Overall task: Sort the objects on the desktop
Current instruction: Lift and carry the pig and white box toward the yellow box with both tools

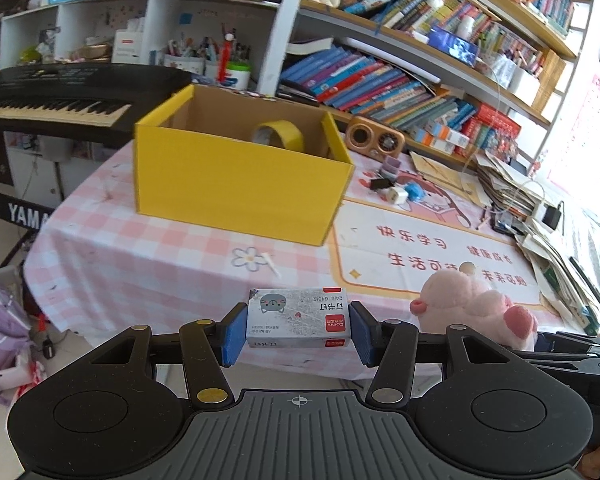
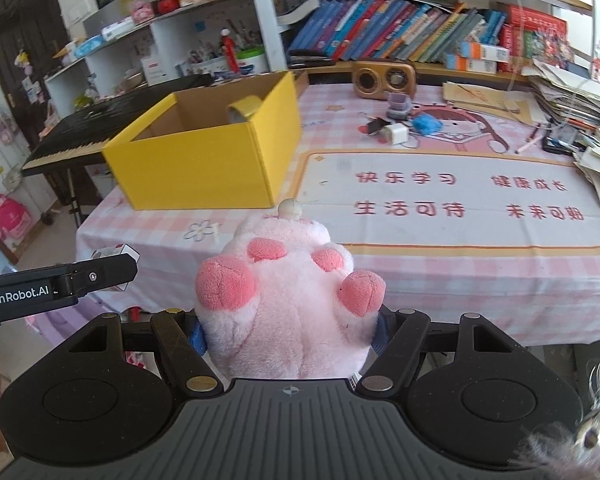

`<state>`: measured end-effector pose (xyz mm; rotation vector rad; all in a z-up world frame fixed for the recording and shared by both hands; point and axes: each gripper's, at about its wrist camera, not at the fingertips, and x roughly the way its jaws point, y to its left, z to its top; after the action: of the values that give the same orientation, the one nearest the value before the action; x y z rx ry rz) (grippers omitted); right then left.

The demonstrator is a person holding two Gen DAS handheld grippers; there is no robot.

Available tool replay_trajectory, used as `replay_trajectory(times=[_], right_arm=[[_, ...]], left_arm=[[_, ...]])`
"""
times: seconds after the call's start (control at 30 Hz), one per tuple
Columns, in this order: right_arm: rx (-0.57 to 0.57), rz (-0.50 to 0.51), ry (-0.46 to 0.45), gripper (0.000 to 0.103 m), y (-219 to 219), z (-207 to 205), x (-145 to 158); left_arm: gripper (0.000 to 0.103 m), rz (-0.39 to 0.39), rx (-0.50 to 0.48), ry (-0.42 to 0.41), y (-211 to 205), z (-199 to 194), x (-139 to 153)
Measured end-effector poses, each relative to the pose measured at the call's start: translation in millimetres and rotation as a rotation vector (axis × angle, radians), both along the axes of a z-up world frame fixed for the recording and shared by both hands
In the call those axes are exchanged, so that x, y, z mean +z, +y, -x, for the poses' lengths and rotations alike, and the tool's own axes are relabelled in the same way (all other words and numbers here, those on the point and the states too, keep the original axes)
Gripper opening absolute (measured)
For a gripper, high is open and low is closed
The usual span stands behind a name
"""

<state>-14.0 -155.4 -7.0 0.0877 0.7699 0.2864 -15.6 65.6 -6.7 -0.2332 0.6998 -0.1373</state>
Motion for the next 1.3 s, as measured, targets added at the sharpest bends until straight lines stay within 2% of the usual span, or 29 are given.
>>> replay_trajectory(times=[0.33,0.57,1.03,1.3], right_arm=[[0.101,0.018,-0.022,0.069,35,-6,4],[0.132,0.026,-0.028,0.069,52,-12,6],[0.176,0.039,-0.053,0.069,67,-25,13],[0.217,0.017,-0.094,0.069,71,-46,25]], left_arm=[[0.052,0.007,0.090,-0.024,33,10,3],[0.052,0.013,0.114,-0.029,46,9,3],[0.052,0.008,0.150,-0.058,61,3,9],[0.052,-0.007,0.178,-0.093,64,-15,20]])
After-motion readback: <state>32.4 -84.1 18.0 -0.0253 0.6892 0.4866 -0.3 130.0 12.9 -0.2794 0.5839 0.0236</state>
